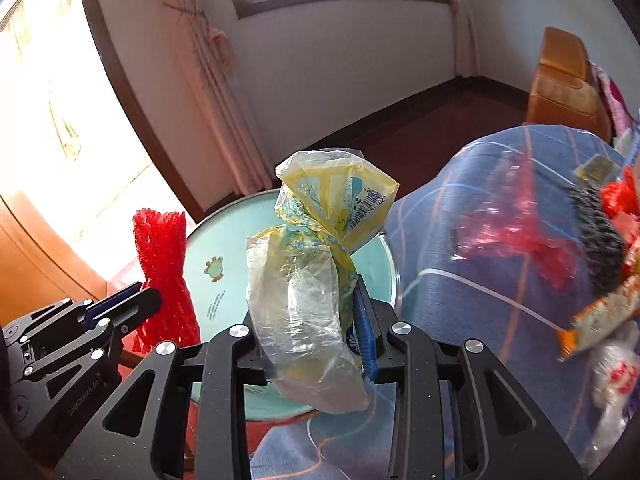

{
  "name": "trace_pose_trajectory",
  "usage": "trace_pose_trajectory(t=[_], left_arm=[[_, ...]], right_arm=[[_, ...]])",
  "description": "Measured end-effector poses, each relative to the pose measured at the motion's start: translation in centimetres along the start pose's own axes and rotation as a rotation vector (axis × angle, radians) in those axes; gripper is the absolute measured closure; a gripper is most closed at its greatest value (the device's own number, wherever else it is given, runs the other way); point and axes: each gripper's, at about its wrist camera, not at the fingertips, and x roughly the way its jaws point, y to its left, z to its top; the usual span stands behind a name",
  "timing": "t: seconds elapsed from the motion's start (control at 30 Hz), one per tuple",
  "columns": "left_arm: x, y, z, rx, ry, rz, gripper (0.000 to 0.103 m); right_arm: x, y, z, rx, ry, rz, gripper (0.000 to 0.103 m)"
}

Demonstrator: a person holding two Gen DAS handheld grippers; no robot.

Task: Collect trash
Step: 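Carry the red net and yellow-green bag over the blue bin and release both, then grasp the white printed bag with the left tool while the right tool grasps the yellow sponge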

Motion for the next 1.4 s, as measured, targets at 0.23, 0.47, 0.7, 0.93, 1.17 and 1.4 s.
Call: trace_pose_trajectory(t=[0.23, 0.47, 0.7, 0.93, 1.17, 1.4], left_arm=[[1.7, 0.5, -0.2, 0.003, 0.034, 0.02, 0.083], [0.4, 0.6, -0.2, -0.01, -0.006, 0.081, 0.037], [-2.2, -0.4, 0.2, -0.011, -0.057, 0.096, 0.025], [-4.5, -2.2, 0.1, 0.015, -0.096, 0.093, 0.02], [-5.9, -3.9, 0.1, 0.038, -0.116, 0.091, 0.018], [-6.9, -6.4, -0.2, 0.078, -0.126, 0.054, 0.018]], right_arm=[[0.2, 0.0, 0.5, 0.024, -0.014, 0.009, 0.041], [-2.6, -0.7, 0.1, 0.055, -0.063, -0.042, 0.038], [-5.6, -2.0, -0.6, 0.086, -0.101, -0.101, 0.025], [-8.4, -3.3, -1.7, 0.098, -0.133, -0.159, 0.016], [-12.0, -5.5, -2.8, 0.153, -0.221, -0.256, 0.016], [-13.8, -7.5, -4.0, 0.189, -0.225, -0.273, 0.016]])
